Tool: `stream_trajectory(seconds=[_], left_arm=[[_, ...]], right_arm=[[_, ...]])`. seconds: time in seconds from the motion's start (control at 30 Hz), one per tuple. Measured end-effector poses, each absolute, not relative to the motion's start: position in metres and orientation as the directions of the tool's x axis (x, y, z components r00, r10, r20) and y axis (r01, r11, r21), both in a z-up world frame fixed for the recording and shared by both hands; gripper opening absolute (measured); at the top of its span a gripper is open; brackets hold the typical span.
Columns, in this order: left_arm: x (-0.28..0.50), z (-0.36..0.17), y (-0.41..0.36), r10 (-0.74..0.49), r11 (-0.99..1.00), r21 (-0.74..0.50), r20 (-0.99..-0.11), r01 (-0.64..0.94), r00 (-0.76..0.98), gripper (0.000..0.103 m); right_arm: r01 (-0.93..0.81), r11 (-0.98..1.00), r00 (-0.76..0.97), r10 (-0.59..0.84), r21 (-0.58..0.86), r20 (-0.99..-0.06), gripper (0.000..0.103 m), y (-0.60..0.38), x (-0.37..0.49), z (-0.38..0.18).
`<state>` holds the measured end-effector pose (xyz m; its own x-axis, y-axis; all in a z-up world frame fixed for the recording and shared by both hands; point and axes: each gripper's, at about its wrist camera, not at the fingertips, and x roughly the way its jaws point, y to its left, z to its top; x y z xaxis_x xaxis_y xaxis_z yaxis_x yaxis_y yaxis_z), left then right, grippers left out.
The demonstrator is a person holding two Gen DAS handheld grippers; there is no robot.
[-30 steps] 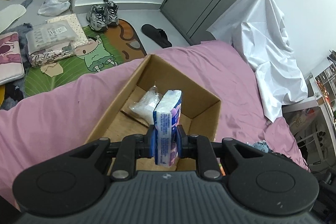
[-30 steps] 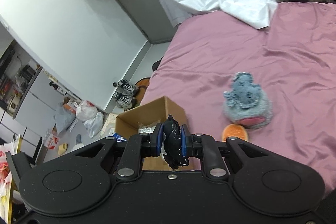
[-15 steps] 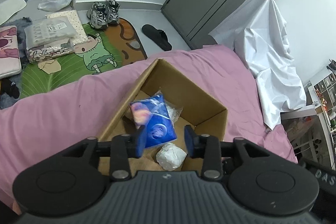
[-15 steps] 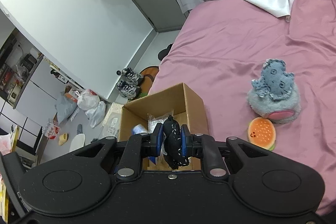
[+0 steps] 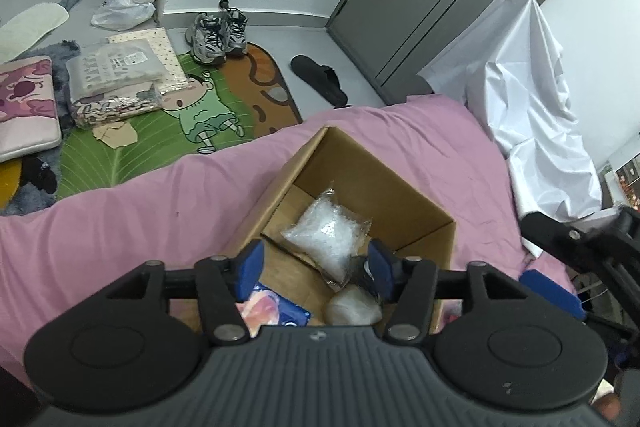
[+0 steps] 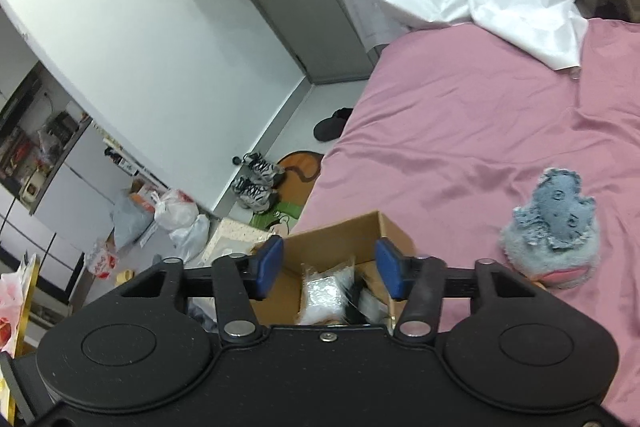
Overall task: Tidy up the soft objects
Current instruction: 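Open left tool to drop the blue box while right tool drops the black plush into the box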
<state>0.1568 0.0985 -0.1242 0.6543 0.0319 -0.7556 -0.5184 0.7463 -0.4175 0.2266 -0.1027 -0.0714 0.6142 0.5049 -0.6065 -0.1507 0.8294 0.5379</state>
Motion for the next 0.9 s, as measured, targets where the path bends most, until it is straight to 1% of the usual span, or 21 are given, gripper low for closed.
stream_trajectory(seconds=[0.07,0.13,0.2,0.27,0.33,0.4,0.5,0.6,0.77,0.83,0.9], left_arm=[[0.156,-0.122,0.097,0.058,0.751,-0.391,-0.764,-0.532,0.642,0.076],[0.155,-0.119,0.093,0.082,0.762,-0.357,-0.774,-0.54,0.628,0.084],[0.155,-0.117,0.089,0.075,0.77,-0.348,-0.782,-0.534,0.618,0.088],[0.155,-0.117,0.084,0.068,0.78,-0.335,-0.795,-0.529,0.603,0.093],[0.154,-0.115,0.078,0.069,0.794,-0.314,-0.805,-0.521,0.59,0.094],[0.151,-0.111,0.071,0.071,0.806,-0.301,-0.806,-0.51,0.587,0.095],[0.148,-0.105,0.063,0.065,0.817,-0.297,-0.804,-0.495,0.591,0.102],[0.145,-0.099,0.054,0.067,0.822,-0.297,-0.796,-0.485,0.601,0.103],[0.143,-0.089,0.037,0.037,0.834,-0.316,-0.786,-0.452,0.617,0.103],[0.141,-0.084,0.03,0.034,0.841,-0.319,-0.775,-0.437,0.631,0.103],[0.139,-0.079,0.024,0.033,0.839,-0.331,-0.761,-0.431,0.647,0.103]], right_arm=[[-0.14,0.826,0.609,0.507,0.547,-0.61,0.056,-0.11,0.223,-0.074],[-0.131,0.835,0.608,0.494,0.535,-0.621,0.058,-0.118,0.219,-0.076],[-0.126,0.844,0.61,0.481,0.522,-0.63,0.061,-0.127,0.214,-0.077],[-0.124,0.851,0.616,0.469,0.51,-0.633,0.071,-0.134,0.21,-0.076],[-0.122,0.86,0.623,0.455,0.495,-0.637,0.075,-0.141,0.206,-0.074],[-0.124,0.865,0.624,0.449,0.486,-0.639,0.078,-0.149,0.203,-0.072],[-0.13,0.866,0.629,0.448,0.483,-0.635,0.082,-0.16,0.196,-0.069],[-0.135,0.867,0.633,0.448,0.48,-0.632,0.086,-0.169,0.193,-0.066],[-0.15,0.864,0.637,0.456,0.48,-0.622,0.096,-0.185,0.186,-0.061],[-0.156,0.864,0.643,0.456,0.478,-0.615,0.098,-0.192,0.183,-0.058],[-0.157,0.862,0.646,0.459,0.481,-0.611,0.099,-0.198,0.18,-0.056]])
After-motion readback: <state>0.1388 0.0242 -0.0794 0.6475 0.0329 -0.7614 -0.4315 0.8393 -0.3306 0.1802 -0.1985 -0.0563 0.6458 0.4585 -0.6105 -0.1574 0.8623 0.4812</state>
